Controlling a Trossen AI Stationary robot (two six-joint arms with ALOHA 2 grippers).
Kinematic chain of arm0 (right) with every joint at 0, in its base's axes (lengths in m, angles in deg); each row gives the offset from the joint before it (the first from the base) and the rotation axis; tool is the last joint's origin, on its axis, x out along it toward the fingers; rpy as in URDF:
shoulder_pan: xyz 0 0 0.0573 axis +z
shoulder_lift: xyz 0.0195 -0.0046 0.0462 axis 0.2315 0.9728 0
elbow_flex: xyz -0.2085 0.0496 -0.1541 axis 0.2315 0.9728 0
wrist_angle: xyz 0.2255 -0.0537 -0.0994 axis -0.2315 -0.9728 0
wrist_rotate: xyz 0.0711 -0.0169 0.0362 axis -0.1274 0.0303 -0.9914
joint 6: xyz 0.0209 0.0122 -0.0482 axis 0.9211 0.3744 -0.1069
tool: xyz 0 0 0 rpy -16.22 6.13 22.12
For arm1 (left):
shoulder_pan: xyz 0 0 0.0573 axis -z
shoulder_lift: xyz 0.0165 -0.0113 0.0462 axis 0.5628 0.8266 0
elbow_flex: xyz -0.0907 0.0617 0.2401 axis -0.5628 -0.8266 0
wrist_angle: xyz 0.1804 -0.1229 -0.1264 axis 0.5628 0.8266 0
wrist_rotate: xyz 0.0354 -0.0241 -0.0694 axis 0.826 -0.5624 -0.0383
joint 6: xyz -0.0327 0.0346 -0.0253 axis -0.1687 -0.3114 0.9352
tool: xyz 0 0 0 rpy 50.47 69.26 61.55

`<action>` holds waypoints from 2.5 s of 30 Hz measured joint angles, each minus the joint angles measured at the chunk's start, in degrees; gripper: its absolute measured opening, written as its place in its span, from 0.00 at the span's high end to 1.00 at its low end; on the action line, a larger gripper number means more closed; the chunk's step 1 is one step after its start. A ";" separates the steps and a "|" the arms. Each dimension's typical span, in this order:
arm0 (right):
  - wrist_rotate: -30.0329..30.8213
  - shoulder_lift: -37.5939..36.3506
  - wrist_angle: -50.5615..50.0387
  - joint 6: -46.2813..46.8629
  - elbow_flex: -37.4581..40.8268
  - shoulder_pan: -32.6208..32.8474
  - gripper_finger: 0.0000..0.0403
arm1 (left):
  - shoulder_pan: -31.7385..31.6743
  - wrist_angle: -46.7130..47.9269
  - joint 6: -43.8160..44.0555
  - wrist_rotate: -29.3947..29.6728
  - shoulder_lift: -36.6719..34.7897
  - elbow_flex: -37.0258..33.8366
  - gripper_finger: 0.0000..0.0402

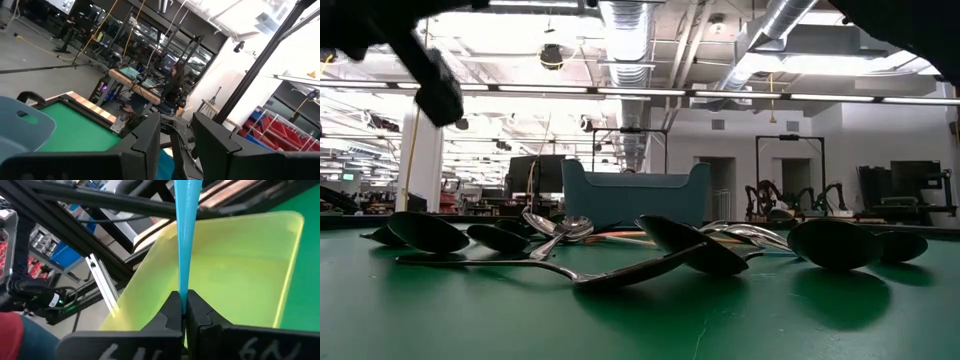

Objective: Sort silverware by color (type)
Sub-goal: Put the light blue spoon into the yellow bin, then put the black spoon into the light blue bin

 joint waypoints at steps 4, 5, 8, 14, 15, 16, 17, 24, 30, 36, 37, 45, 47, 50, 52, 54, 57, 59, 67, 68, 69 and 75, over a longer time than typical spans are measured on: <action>-0.83 1.07 -0.52 1.16 0.10 0.04 0.98 | 0.00 0.40 -0.90 0.00 0.02 0.00 0.75; -1.04 1.21 -0.65 1.29 0.11 0.04 0.98 | 0.00 0.40 -0.90 0.00 0.02 0.00 0.75; -1.55 1.94 -0.12 1.45 -0.04 0.04 0.98 | 0.00 0.40 -0.91 0.07 0.01 0.00 0.75; -4.22 3.10 -0.52 2.87 0.04 -0.20 0.97 | 0.00 0.41 -1.53 0.13 0.02 0.00 0.75; -4.24 3.10 -0.86 2.87 0.04 -0.21 0.97 | 0.00 0.46 -1.65 0.13 0.02 0.00 0.75; -4.24 3.09 -1.40 2.87 0.02 -0.26 0.97 | 0.00 0.57 -1.73 0.13 0.02 0.00 0.75; -4.26 3.07 -2.31 2.87 0.00 -0.35 0.97 | 0.00 0.76 -1.75 0.15 0.02 0.00 0.75; -5.88 2.96 -3.77 2.80 -0.02 -0.81 0.97 | 0.01 2.62 -1.77 0.81 0.02 0.00 0.75; -6.12 2.88 -4.35 2.34 -0.02 -1.14 0.97 | 0.00 3.41 -1.77 1.60 0.02 0.00 0.75; -7.13 2.88 -4.39 2.32 -0.02 -1.29 0.92 | 0.00 3.37 -1.79 1.60 0.02 0.00 0.75; -7.13 2.88 -4.40 2.30 -0.02 -1.29 0.91 | 0.01 3.37 -1.79 1.60 0.02 0.00 0.75; -7.15 2.88 -4.47 2.26 -0.02 -1.35 0.88 | 0.00 3.37 -1.79 1.57 0.00 0.00 0.75; -7.19 2.88 -4.52 2.25 -0.02 -1.42 0.87 | 0.00 3.41 -1.79 1.57 0.02 0.00 0.75; -7.21 2.88 -4.54 2.04 -0.02 -1.54 0.87 | 0.00 3.87 -1.79 1.57 0.02 0.00 0.75; -7.19 2.88 -4.54 1.35 -0.02 -1.62 0.86 | 0.01 4.40 -1.79 1.57 0.02 0.00 0.75; -7.19 2.88 -4.56 1.03 -0.02 -1.64 0.85 | 0.00 4.79 -1.79 1.57 0.02 0.00 0.75; -7.19 2.88 -4.54 0.65 -0.02 -1.62 0.83 | 0.00 4.98 -1.79 1.57 0.02 0.00 0.75; -7.19 2.88 -4.51 0.60 -0.02 -1.62 0.82 | 0.00 5.05 -1.79 1.57 0.02 0.00 0.75; -7.19 2.88 -2.46 0.64 0.08 -1.79 0.79 | 0.01 5.12 -1.79 1.57 0.02 0.00 0.75; -7.21 2.89 -1.46 0.63 0.11 -1.90 0.79 | 0.02 5.20 -1.79 1.57 0.02 0.00 0.75; -7.20 2.93 -0.53 0.64 0.14 -2.05 0.79 | 0.01 5.38 -1.79 1.57 0.02 0.00 0.75; -8.60 2.24 5.08 0.68 0.20 -3.19 0.79 | 0.01 7.86 -1.79 1.57 0.02 0.00 0.75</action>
